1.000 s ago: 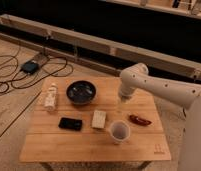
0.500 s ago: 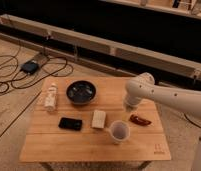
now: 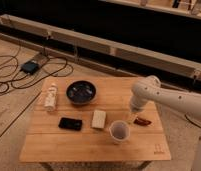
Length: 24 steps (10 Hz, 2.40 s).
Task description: Place the pepper in the ceramic cup
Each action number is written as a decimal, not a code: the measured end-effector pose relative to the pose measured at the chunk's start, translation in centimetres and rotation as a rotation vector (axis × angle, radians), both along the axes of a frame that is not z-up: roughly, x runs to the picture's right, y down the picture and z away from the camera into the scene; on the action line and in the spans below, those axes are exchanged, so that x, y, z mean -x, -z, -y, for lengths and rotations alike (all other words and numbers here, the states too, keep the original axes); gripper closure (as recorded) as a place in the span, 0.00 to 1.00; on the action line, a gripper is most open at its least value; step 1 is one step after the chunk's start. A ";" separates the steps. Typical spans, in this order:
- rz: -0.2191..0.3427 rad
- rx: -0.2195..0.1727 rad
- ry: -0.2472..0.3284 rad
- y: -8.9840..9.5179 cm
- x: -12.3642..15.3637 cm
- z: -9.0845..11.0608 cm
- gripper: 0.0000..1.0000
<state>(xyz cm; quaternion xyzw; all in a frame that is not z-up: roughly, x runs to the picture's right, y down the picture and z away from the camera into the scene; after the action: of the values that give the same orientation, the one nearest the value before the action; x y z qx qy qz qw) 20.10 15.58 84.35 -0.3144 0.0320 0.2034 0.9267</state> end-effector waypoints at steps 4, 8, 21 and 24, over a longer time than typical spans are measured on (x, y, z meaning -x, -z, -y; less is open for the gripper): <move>-0.014 0.000 -0.002 -0.8 -1.8 0.1 0.20; -0.038 -0.006 -0.010 -0.6 -3.0 -0.7 0.20; -0.076 -0.020 -0.024 -1.3 -3.9 -3.2 0.92; -0.088 -0.054 -0.008 -0.2 -4.2 -1.4 1.00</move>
<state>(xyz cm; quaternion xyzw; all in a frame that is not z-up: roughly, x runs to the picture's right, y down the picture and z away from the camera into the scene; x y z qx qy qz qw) 24.32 17.00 84.57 -0.2804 0.0660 0.2213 0.9317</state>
